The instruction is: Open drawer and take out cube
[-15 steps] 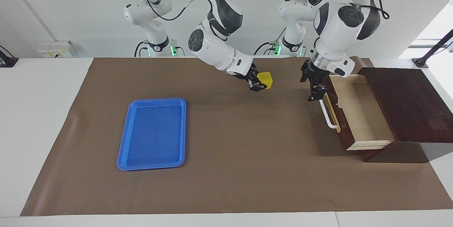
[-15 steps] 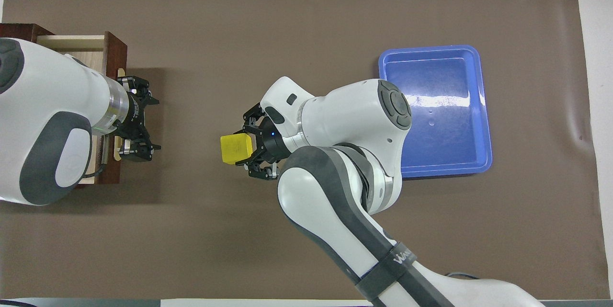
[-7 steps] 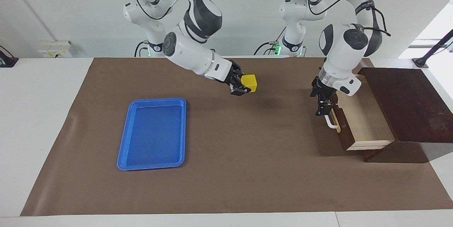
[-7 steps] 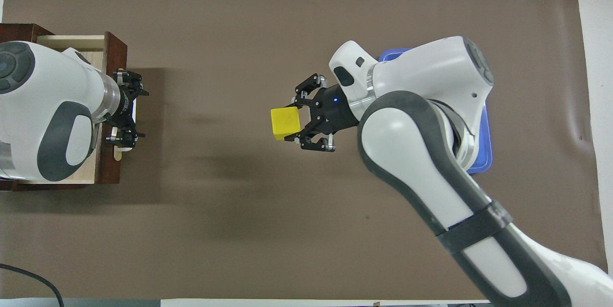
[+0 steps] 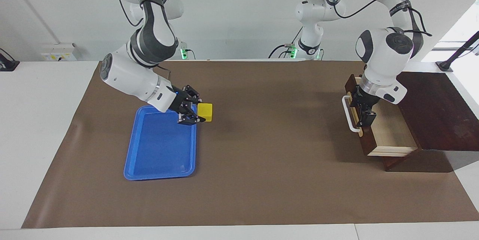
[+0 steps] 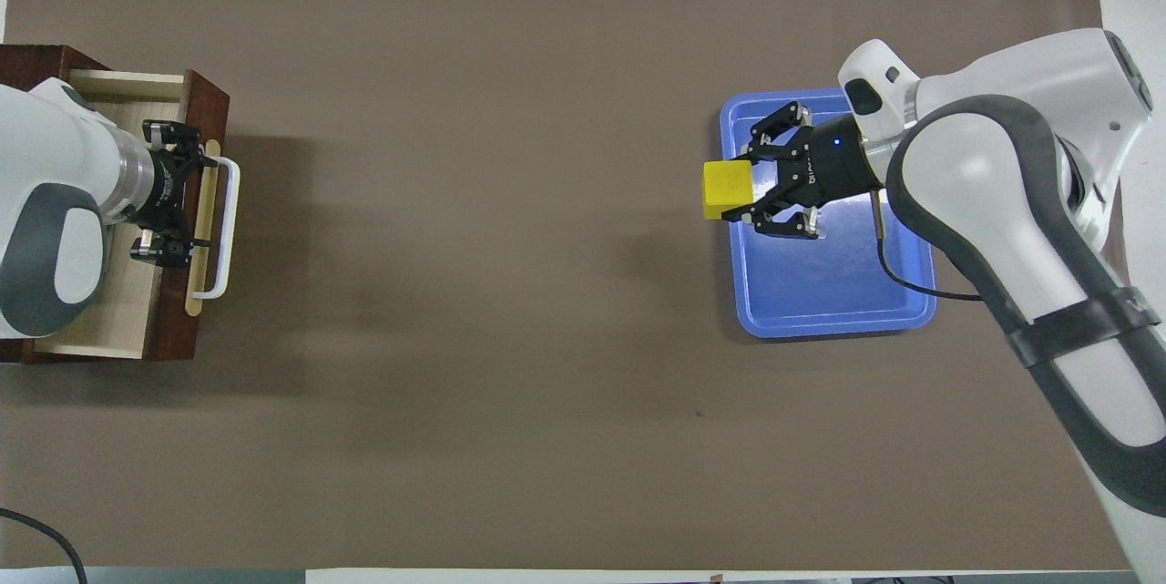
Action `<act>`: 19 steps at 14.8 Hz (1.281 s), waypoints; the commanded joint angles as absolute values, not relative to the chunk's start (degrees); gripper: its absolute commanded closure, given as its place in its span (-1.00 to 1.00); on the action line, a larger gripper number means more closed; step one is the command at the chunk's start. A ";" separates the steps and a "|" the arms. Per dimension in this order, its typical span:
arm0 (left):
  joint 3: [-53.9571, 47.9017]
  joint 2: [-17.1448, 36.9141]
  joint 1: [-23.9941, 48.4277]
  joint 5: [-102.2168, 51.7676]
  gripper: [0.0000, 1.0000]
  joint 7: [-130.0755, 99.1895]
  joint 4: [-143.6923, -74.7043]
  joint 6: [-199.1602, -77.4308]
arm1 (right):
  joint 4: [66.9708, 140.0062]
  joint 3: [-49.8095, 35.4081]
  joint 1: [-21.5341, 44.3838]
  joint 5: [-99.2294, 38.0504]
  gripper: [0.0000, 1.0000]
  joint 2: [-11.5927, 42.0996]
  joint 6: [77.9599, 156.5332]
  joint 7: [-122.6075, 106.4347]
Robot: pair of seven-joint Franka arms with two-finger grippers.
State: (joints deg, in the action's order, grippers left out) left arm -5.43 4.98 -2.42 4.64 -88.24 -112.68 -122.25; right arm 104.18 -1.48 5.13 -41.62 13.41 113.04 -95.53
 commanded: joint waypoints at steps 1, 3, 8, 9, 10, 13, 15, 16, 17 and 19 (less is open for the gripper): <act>-5.54 5.27 -8.95 6.86 -1.00 -85.78 -112.94 -124.27 | 111.16 -2.29 1.86 -40.43 1.00 9.94 117.32 -98.52; -5.54 5.27 -11.07 6.86 -1.00 -84.39 -113.11 -125.94 | 115.38 -2.29 -0.52 -40.43 1.00 8.71 118.56 -98.79; -5.54 5.19 -13.97 6.86 -1.00 -81.47 -113.47 -126.21 | 125.14 -2.37 -2.90 -41.31 1.00 5.19 122.76 -103.17; -5.54 5.27 -13.97 6.86 -1.00 -81.56 -113.47 -126.12 | 126.81 -2.37 -3.16 -41.48 1.00 4.84 124.26 -104.92; -5.54 5.19 -14.15 6.86 -1.00 -81.65 -113.47 -125.95 | 128.57 -2.37 -3.08 -42.09 1.00 4.14 125.32 -106.16; -5.54 5.36 -13.89 6.94 -1.00 -80.87 -109.97 -121.05 | 130.25 -2.37 -3.25 -44.64 1.00 5.35 128.23 -112.48; -6.06 4.66 -12.32 6.77 -1.00 -76.32 -106.71 -113.24 | 131.22 -2.37 -3.16 -48.67 1.00 7.29 129.02 -116.61; -6.15 3.96 -11.09 6.59 -1.00 -73.07 -106.35 -111.46 | 131.22 -2.37 -3.16 -49.91 1.00 7.99 129.72 -118.81; -6.24 2.21 -10.03 6.33 -1.00 -69.38 -106.35 -110.14 | 131.22 -2.46 -3.08 -50.53 1.00 8.17 129.81 -119.87; -6.41 -0.43 -6.35 6.15 -1.00 -60.26 -106.26 -105.76 | 131.22 -2.46 -3.08 -51.06 1.00 9.31 130.60 -122.68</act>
State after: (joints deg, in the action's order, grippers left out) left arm -6.74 2.84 -9.90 5.80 -67.74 -106.02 -110.33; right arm 130.83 -1.63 -2.19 -49.35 8.67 129.57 -119.23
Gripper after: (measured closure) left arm 0.000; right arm 0.441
